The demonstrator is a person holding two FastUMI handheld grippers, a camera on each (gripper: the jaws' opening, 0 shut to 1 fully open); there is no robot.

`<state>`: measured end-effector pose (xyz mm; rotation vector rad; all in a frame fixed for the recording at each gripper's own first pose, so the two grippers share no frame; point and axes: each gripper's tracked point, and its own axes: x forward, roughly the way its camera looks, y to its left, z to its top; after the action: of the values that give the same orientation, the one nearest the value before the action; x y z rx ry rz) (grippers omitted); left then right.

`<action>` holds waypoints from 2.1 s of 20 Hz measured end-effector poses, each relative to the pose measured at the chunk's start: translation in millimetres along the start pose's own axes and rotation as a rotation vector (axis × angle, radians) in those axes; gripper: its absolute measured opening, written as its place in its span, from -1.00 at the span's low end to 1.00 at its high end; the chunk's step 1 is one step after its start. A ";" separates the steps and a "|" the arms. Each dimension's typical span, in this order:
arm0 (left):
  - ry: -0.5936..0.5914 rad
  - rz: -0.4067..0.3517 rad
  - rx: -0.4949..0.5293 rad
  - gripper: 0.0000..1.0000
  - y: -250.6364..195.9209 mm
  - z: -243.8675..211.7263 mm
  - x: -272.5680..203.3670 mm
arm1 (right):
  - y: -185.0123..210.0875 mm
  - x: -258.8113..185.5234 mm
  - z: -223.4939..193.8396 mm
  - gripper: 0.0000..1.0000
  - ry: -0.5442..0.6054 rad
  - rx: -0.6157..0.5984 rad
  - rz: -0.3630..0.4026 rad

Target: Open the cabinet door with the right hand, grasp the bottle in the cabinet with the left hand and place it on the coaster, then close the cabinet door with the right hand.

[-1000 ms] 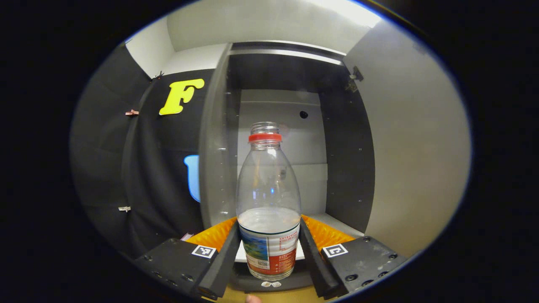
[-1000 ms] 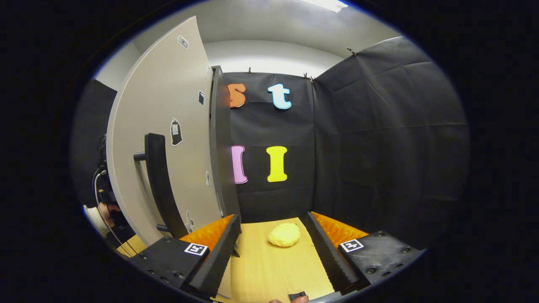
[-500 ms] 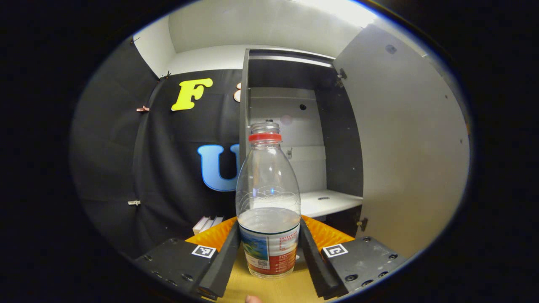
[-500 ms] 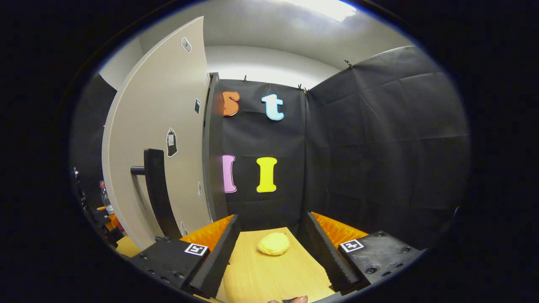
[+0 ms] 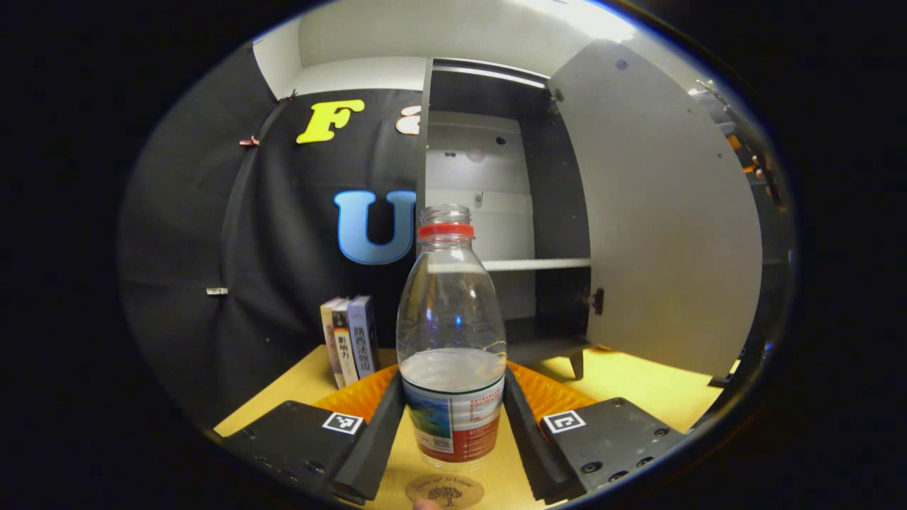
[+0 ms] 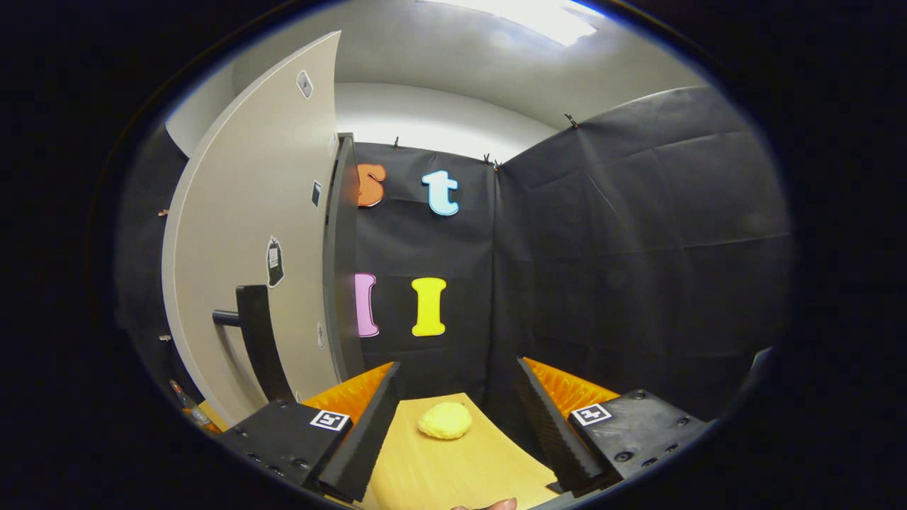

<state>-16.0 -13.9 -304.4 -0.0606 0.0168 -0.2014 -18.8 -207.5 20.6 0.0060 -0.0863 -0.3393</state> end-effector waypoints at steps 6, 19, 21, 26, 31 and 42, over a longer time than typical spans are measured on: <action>0.011 -0.014 -0.029 0.55 6.9 -60.3 -4.5 | -17.5 1.4 -2.5 0.95 0.037 0.067 -0.072; 0.029 0.006 -0.022 0.59 13.3 -106.4 -2.0 | -14.4 1.5 -11.2 0.96 0.084 -0.085 -0.093; 0.039 -0.010 -0.012 0.61 9.5 -108.8 -3.1 | -13.2 0.8 -12.0 0.89 0.085 -0.080 -0.087; 0.074 -0.002 -0.009 0.75 10.2 -112.4 -10.8 | -20.0 -1.3 -12.3 0.95 0.087 -0.042 -0.094; 0.123 0.007 0.005 0.88 12.9 -111.8 -25.3 | -21.4 0.0 -12.2 0.89 0.078 -0.035 -0.083; 0.112 0.140 -0.037 0.87 20.4 52.4 -65.6 | -17.8 9.3 -12.1 0.94 0.094 -0.006 -0.043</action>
<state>-75.1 22.3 -252.7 -0.0848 0.1364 -0.0647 -14.9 -227.4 8.9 0.0182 0.0079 -0.3815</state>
